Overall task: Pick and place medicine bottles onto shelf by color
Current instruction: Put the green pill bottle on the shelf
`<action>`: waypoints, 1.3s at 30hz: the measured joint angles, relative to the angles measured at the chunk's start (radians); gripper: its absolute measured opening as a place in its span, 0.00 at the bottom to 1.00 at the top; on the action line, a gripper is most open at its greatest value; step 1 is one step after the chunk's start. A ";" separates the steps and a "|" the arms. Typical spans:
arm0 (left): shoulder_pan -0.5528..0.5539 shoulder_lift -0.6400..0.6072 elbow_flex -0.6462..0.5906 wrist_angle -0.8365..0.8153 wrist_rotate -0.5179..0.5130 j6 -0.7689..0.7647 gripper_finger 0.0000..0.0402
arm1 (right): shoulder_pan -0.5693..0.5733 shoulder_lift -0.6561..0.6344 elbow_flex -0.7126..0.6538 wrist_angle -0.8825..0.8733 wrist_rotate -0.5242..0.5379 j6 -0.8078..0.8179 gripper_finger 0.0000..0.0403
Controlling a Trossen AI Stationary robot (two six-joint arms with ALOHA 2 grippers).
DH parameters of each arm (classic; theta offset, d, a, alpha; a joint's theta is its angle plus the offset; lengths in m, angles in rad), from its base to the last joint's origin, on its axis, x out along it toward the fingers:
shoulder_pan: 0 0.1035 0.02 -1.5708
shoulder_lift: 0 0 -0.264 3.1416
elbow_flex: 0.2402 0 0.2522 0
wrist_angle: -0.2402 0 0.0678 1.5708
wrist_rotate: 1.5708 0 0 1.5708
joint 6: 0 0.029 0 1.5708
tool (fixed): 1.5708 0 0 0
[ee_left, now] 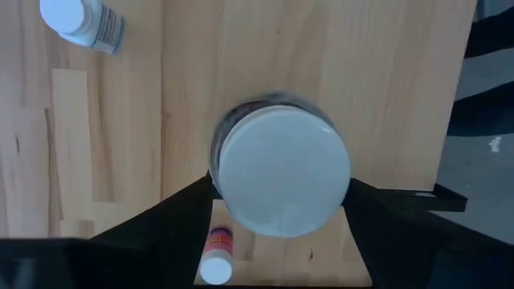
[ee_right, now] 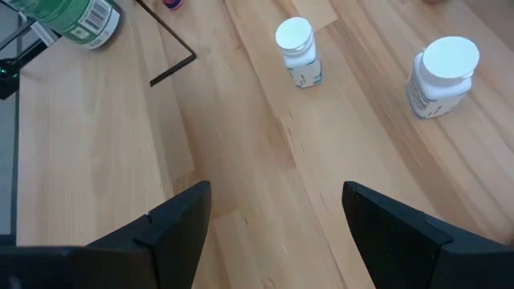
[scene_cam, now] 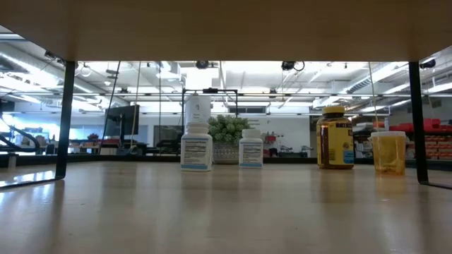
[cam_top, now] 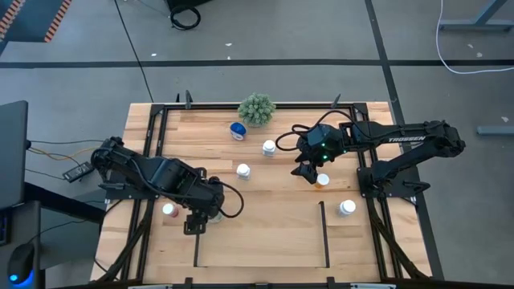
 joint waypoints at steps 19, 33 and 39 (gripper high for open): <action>-0.038 0.000 0.002 0.057 0.051 -0.005 0.71 | 0.000 0.000 0.000 0.000 0.008 -0.016 0.72; -0.092 0.000 0.002 0.139 0.073 -0.003 0.71 | 0.000 0.000 0.000 0.000 0.008 -0.019 0.72; -0.138 0.001 0.002 0.153 0.110 -0.007 0.71 | 0.000 0.000 0.000 0.000 0.008 -0.018 0.72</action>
